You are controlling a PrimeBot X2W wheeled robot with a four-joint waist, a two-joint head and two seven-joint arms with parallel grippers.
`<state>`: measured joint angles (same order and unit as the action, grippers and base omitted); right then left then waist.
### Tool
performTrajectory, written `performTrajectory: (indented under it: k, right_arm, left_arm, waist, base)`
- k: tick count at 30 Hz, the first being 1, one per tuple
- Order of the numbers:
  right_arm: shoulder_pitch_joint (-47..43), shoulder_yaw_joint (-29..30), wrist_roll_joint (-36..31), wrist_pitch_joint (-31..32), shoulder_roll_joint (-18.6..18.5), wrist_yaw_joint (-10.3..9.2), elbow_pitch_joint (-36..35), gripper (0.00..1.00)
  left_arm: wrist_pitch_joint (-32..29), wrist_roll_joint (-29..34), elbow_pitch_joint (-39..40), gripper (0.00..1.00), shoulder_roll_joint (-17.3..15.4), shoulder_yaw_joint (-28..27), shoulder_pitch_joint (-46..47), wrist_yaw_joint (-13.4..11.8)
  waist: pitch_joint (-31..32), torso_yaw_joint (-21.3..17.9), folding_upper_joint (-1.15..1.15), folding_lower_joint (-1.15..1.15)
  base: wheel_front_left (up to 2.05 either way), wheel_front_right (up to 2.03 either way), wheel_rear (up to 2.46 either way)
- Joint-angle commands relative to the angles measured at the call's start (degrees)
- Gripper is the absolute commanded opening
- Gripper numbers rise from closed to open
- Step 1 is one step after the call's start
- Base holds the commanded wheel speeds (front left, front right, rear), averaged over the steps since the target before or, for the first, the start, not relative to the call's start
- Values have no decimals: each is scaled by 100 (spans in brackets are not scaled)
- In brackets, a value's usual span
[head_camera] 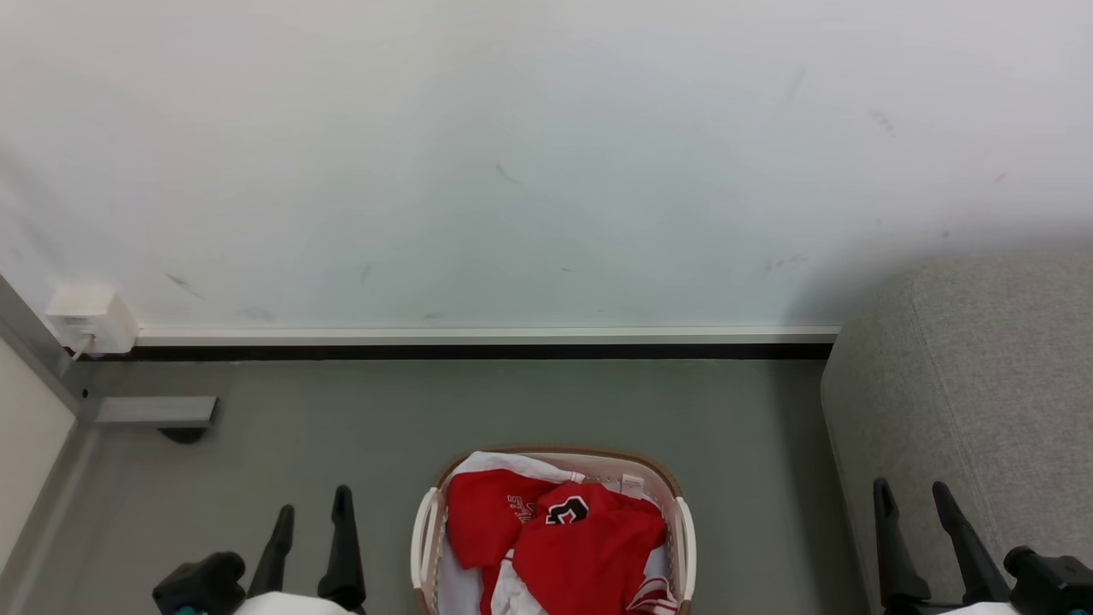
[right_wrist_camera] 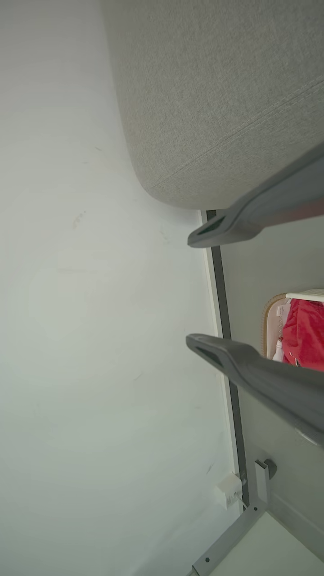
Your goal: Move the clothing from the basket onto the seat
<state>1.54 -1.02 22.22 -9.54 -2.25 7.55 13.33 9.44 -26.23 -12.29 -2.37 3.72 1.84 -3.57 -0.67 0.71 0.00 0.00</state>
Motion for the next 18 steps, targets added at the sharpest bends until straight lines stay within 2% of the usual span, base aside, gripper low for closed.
performTrajectory:
  k: [1,18]
  right_arm:
    - [-22,0,-173,-65,-62,-8,5,100]
    - [-75,-30,-552,-277,-73,-9,221,100]
  left_arm:
    - [76,172,57,100,-48,-9,-22,-20]
    - [297,924,-85,100,-58,127,-69,46]
  waist:
    - [1,1,0,0]
    - [16,8,0,0]
  base:
    - [0,0,0]
    - [0,0,0]
